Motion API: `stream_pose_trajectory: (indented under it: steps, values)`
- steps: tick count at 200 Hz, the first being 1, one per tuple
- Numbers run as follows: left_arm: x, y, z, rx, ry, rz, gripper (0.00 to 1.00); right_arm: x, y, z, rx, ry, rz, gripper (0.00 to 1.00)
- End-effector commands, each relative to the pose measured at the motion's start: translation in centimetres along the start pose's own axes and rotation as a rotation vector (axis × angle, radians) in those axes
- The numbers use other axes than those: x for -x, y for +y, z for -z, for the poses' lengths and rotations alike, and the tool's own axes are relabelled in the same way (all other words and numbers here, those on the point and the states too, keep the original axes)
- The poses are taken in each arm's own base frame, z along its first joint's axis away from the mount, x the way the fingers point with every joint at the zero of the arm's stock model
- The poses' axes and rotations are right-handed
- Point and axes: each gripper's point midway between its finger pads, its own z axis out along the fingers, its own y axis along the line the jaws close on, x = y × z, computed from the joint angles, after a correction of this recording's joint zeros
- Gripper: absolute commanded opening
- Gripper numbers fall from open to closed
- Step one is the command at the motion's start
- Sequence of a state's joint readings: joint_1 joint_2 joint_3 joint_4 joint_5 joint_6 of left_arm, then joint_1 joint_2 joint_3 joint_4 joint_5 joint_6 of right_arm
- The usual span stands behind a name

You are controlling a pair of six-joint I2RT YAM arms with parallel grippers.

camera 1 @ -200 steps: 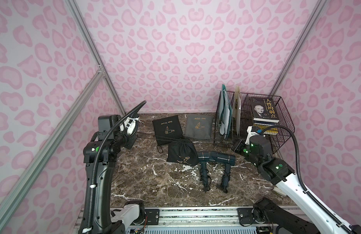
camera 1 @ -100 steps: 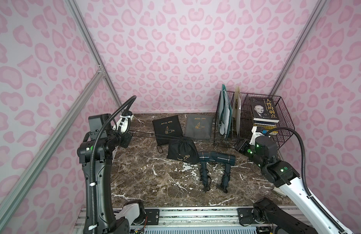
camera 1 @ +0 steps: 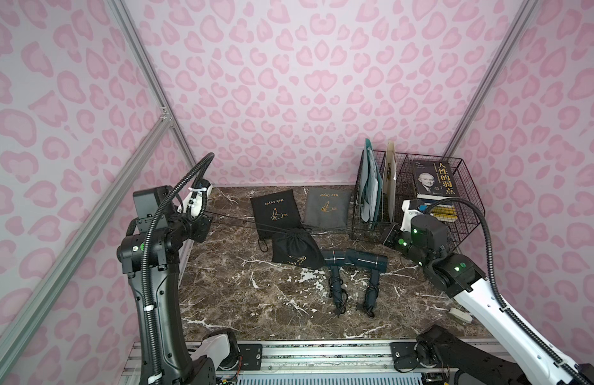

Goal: Pack away hair dryers
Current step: Place the drawstrings on both sides at the center of the board.

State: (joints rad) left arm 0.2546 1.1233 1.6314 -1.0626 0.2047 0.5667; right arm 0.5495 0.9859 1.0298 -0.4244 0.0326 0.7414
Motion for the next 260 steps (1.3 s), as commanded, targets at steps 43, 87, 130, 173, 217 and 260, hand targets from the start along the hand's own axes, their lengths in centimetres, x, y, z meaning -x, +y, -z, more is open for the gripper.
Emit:
stream_pose_trajectory:
  steps: [43, 87, 130, 173, 217, 260]
  values:
    - [1.9, -0.6, 2.4, -0.023, -0.081, -0.012, 0.02, -3.1, 10.2, -2.8, 0.104, 0.096, 0.211, 0.00]
    - [2.6, -1.9, 3.5, -0.072, -0.123, -0.018, 0.02, -5.6, 16.3, -3.9, 0.227, 0.166, 0.270, 0.00]
    - [1.7, -5.6, 1.9, -0.241, -0.103, 0.015, 0.02, -9.2, 18.6, -6.3, 0.308, 0.261, 0.271, 0.00]
    - [-1.4, -10.9, -2.7, -0.388, 0.004, -0.043, 0.02, -14.8, 18.5, -9.5, 0.347, 0.382, 0.253, 0.00]
    - [-4.4, -14.0, -7.0, -0.459, 0.111, -0.121, 0.02, -20.8, 17.8, -12.5, 0.354, 0.567, 0.280, 0.00]
    - [-6.9, -16.4, -9.7, -0.532, 0.192, -0.226, 0.02, -25.1, 17.0, -13.2, 0.345, 0.694, 0.327, 0.00]
